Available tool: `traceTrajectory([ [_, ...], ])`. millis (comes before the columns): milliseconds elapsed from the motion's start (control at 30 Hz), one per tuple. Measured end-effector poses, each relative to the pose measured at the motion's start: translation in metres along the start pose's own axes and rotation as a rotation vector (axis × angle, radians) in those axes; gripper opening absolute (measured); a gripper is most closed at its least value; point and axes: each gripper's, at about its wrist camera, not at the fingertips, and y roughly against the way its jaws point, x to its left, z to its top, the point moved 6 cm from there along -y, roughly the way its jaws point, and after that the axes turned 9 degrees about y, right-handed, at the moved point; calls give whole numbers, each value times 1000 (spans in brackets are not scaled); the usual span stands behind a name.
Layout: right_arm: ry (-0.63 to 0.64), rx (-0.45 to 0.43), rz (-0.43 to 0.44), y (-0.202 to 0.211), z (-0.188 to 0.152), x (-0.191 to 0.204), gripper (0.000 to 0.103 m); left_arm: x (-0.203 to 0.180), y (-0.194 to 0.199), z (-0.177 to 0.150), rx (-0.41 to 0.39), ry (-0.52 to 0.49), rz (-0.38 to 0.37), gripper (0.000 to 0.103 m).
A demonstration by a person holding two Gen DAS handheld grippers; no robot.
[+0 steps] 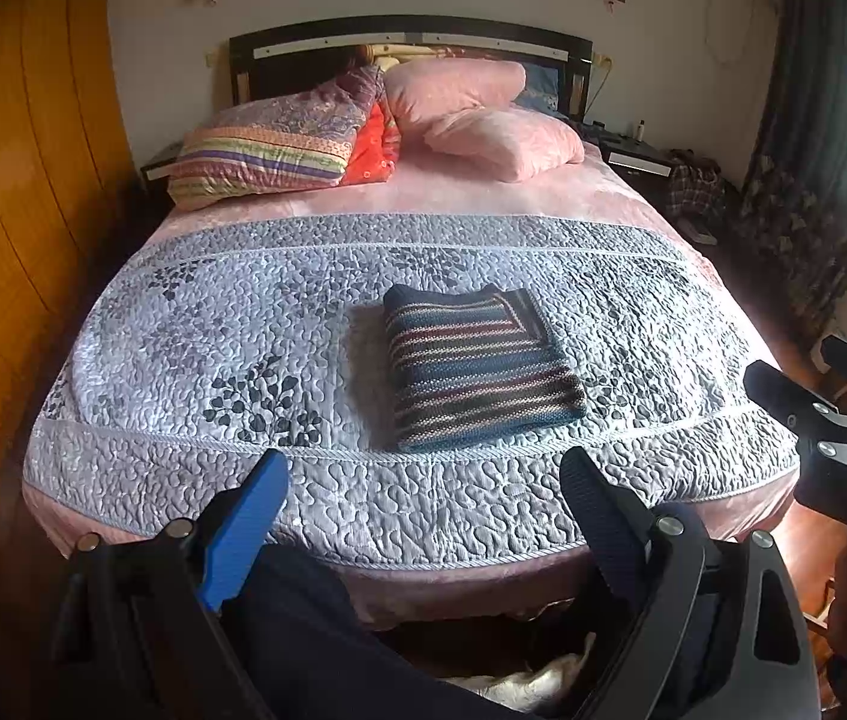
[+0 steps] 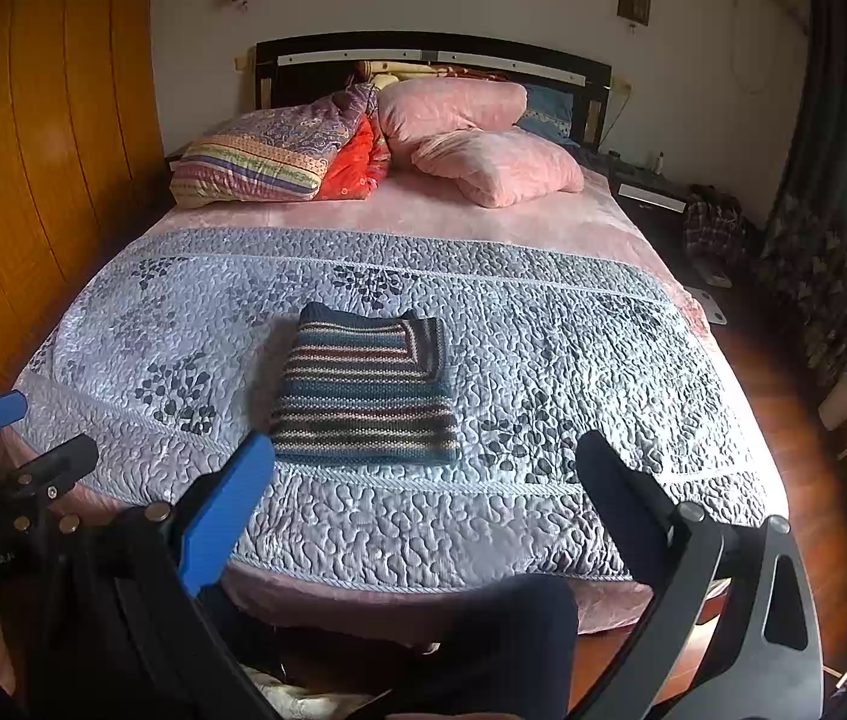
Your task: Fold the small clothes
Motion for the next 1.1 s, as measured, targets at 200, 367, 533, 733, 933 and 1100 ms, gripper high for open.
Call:
traceTrajectory([
  [200, 0, -3, -2, 0, -1, 1, 100, 0, 0, 0, -1, 0, 2, 92],
  [367, 4, -5, 0, 0, -1, 2, 100, 3, 1, -1, -1, 0, 3, 92],
  [533, 5, -6, 0, 1, -2, 2, 100, 3, 1, 0, -4, -1, 3, 92],
  [733, 5, -3, 3, -1, -3, 4, 100, 1, 1, -2, -1, -8, 1, 92],
  [933, 4, -3, 5, -2, -4, 5, 100, 0, 0, -2, 0, -11, 2, 92],
  [1100, 3, -6, 6, -1, -3, 4, 100, -1, 0, -1, -2, -15, 0, 92],
])
